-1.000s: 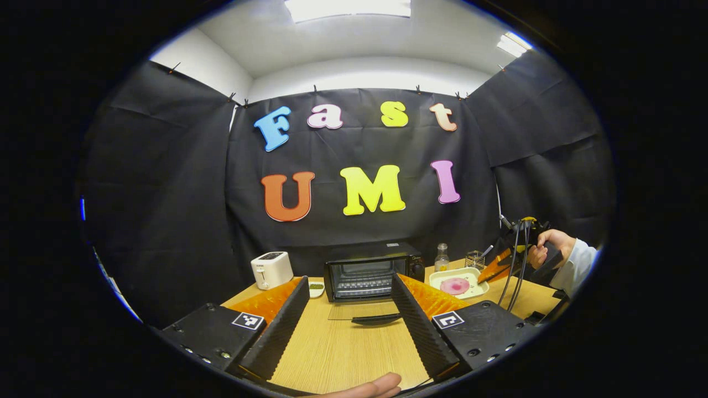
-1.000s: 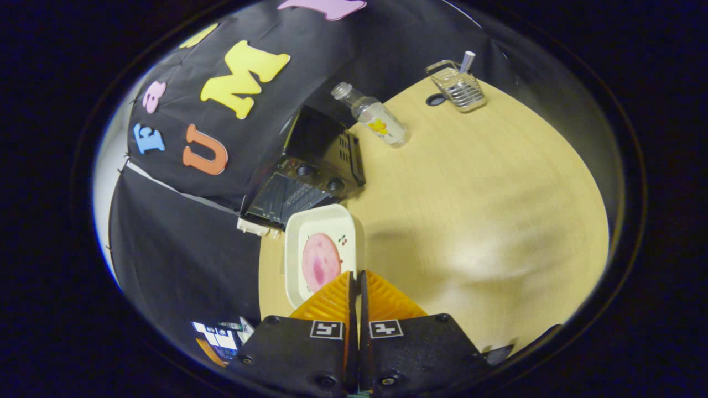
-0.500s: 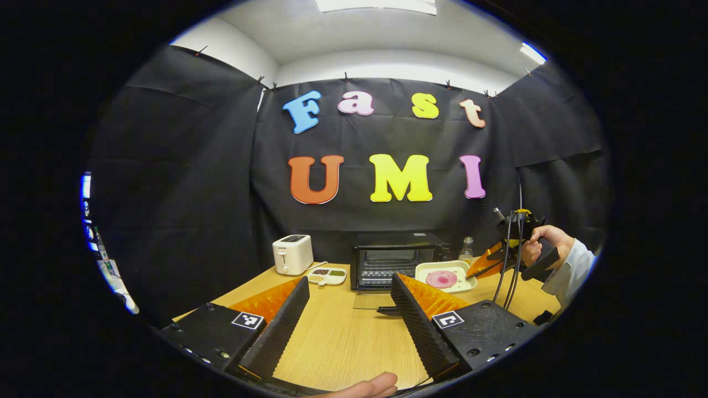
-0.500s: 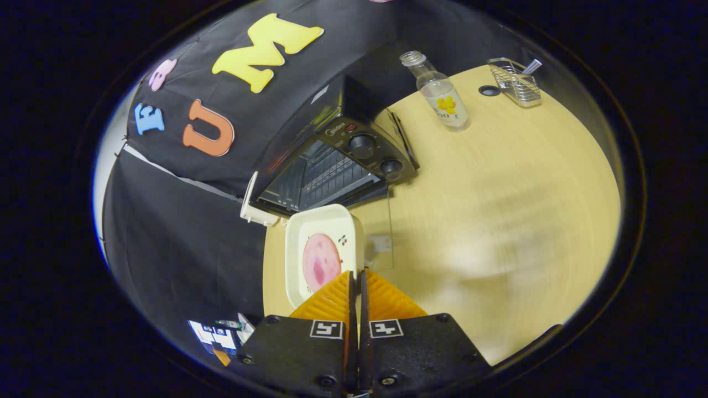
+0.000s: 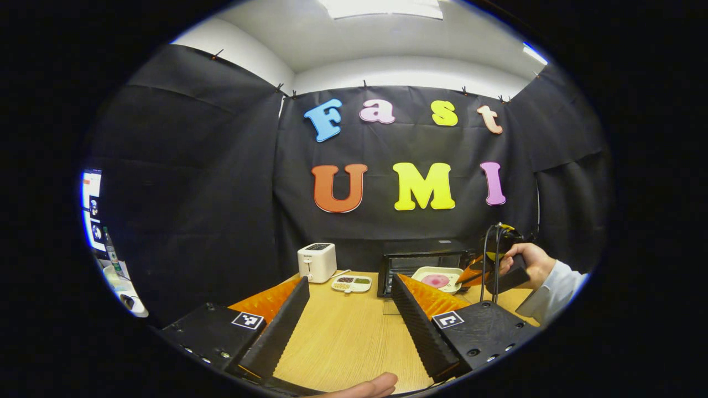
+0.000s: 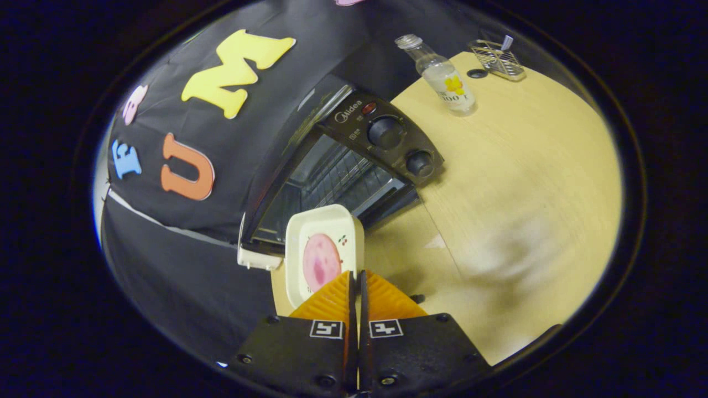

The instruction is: Open the electric oven with the left hand, put the food in, and close the electric oven.

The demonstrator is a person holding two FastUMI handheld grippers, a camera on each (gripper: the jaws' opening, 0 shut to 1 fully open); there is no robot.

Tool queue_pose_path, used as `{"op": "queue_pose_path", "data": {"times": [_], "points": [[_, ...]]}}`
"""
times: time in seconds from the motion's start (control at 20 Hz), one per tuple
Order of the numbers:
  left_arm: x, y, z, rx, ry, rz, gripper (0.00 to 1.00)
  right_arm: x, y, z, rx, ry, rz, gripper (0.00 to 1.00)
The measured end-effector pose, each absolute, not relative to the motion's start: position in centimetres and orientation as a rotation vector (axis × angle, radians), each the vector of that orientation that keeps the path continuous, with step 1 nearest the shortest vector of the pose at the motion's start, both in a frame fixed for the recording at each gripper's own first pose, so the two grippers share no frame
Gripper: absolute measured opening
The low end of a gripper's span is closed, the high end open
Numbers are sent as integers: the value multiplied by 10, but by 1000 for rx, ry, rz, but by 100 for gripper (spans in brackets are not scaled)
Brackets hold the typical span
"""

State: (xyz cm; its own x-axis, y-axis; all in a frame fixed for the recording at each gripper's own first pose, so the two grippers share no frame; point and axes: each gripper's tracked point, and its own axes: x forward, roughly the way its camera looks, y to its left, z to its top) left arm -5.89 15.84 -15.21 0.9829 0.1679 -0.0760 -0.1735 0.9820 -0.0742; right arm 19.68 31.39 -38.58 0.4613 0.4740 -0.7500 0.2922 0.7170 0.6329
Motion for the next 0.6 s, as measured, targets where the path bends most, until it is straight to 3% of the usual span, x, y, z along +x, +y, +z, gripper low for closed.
{"op": "queue_pose_path", "data": {"times": [0.35, 0.6], "points": [[-65, 177, -172, -66, 77, 177, 95, 252, 340, -415, 982, 902, -96, 5], [-67, 194, -192, -73, 85, 183, 95, 294, 364, -419, 1037, 725, -86, 5]]}}
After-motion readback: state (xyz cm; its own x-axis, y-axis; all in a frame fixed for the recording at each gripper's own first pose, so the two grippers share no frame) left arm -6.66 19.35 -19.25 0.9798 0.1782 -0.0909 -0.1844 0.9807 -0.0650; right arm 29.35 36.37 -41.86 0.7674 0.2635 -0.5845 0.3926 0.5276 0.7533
